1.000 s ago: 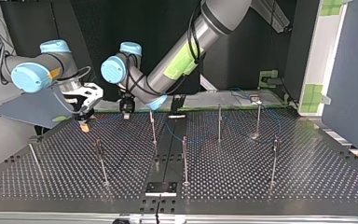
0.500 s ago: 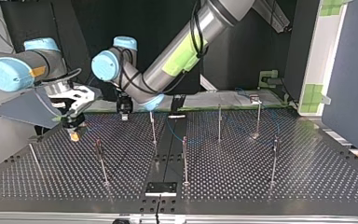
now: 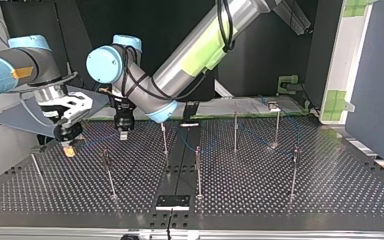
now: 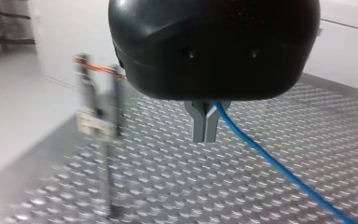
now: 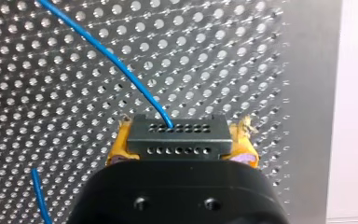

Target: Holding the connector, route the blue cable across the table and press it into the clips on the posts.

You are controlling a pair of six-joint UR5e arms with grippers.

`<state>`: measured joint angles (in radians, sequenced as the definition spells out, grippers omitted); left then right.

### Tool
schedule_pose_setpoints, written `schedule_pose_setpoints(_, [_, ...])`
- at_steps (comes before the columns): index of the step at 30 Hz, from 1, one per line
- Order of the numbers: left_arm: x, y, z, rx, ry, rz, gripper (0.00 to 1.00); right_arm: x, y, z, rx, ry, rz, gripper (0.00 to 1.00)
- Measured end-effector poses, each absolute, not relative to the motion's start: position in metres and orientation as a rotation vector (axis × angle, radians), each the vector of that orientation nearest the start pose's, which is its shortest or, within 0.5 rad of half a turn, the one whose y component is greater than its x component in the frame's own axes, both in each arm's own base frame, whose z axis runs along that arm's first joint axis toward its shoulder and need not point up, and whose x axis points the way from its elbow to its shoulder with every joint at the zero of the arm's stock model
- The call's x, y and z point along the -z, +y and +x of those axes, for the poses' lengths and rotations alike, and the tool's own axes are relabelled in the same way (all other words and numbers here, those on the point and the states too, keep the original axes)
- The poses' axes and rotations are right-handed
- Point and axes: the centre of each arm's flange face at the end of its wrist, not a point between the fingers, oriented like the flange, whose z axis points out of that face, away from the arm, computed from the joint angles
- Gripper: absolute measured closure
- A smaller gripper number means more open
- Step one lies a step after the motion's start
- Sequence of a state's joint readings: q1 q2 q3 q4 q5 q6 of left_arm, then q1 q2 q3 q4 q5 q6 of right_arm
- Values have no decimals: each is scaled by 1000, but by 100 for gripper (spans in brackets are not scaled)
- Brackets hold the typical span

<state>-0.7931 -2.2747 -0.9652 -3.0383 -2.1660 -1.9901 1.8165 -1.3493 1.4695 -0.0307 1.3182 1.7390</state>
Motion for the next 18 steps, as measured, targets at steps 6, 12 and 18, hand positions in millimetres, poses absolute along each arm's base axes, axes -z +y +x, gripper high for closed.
schedule_pose_setpoints(6, [-377,-584,474,513,1525,-202,100,-430,-514,295,-1664,-1138,1604,100])
schedule_pose_setpoints(12, [-385,-582,483,534,1482,-216,100,-432,-519,295,-1691,-1135,1609,100])
schedule_pose_setpoints(18, [-385,-577,494,540,1468,-213,100,-426,-529,294,-1695,-1143,1618,100])
